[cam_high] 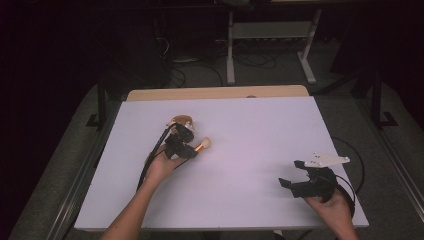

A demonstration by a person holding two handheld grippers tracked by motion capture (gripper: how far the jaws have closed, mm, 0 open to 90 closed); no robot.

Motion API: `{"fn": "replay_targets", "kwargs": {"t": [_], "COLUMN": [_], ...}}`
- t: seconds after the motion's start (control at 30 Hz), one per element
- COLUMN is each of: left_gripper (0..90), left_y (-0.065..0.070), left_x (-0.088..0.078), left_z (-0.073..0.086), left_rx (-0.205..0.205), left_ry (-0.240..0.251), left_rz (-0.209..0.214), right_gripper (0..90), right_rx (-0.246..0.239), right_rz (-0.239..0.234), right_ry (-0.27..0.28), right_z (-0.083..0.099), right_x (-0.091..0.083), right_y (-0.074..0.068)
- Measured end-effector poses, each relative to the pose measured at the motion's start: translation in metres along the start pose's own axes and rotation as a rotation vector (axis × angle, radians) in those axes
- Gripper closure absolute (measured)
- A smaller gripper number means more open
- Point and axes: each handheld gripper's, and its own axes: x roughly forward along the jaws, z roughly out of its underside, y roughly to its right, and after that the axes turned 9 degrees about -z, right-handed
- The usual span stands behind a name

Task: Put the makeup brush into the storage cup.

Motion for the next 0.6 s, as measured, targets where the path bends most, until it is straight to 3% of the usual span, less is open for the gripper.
{"fn": "replay_targets", "kwargs": {"t": [0.3, 0.6], "left_gripper": [74.4, 74.3], "left_y": [0.006, 0.024], "left_x": [-0.026, -0.056], "left_z": [0.003, 0.010], "left_rx": [0.015, 0.055], "left_ry": [0.074, 0.180], "left_rz": [0.043, 0.100], "right_gripper": [15.1, 14.4], "right_rx": [-0.014, -0.040], "right_rz": [-0.035, -0.106], "right_ry": [0.016, 0.047], "right_z": [-0.010, -0.037], "right_x": [0.004, 0.016], "right_y": [-0.009, -0.022]}}
